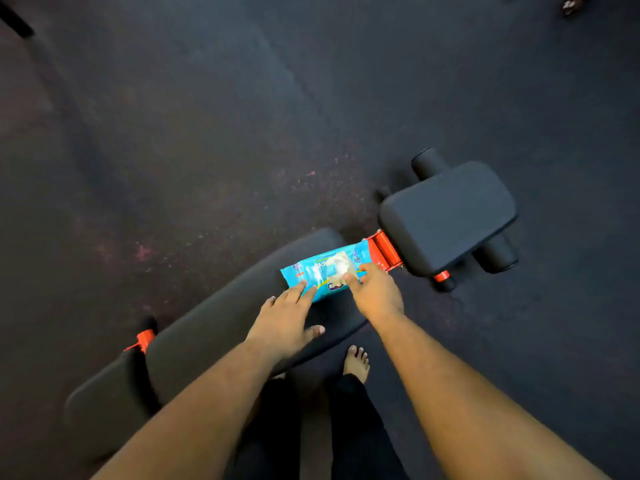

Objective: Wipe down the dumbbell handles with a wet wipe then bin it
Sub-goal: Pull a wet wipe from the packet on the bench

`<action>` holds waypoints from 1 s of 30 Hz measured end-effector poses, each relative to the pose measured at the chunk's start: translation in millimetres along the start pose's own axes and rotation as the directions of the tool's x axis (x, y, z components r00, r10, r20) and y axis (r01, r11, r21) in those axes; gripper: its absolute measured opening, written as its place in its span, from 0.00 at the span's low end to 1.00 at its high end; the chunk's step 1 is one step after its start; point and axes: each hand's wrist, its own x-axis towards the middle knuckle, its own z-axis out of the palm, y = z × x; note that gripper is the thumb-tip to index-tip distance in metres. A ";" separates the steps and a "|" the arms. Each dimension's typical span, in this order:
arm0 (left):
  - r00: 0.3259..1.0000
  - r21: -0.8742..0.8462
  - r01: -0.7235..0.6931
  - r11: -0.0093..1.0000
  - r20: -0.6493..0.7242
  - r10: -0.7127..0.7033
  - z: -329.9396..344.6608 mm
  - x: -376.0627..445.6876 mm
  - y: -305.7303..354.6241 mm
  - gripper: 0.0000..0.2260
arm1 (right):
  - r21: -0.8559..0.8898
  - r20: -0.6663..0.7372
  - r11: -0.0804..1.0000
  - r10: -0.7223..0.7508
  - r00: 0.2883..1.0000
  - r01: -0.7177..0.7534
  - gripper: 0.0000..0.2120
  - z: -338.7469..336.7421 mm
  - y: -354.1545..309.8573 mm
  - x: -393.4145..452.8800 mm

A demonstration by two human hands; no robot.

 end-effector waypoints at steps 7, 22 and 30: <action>0.994 0.131 -0.082 0.988 0.086 0.071 8.2 50.5 -6.8 0.41 | -0.067 0.004 0.996 0.052 0.999 -0.052 0.14 14.1 0.1 28.1; 0.980 0.269 -0.099 0.958 0.193 0.046 -0.4 62.2 -9.9 0.40 | 0.758 -0.208 0.652 0.238 0.949 0.003 0.09 -26.5 24.7 24.6; 0.975 0.398 -0.213 0.892 0.141 0.170 6.3 92.2 21.0 0.41 | 0.758 -0.221 0.650 0.333 0.917 -0.053 0.06 -55.8 70.0 15.5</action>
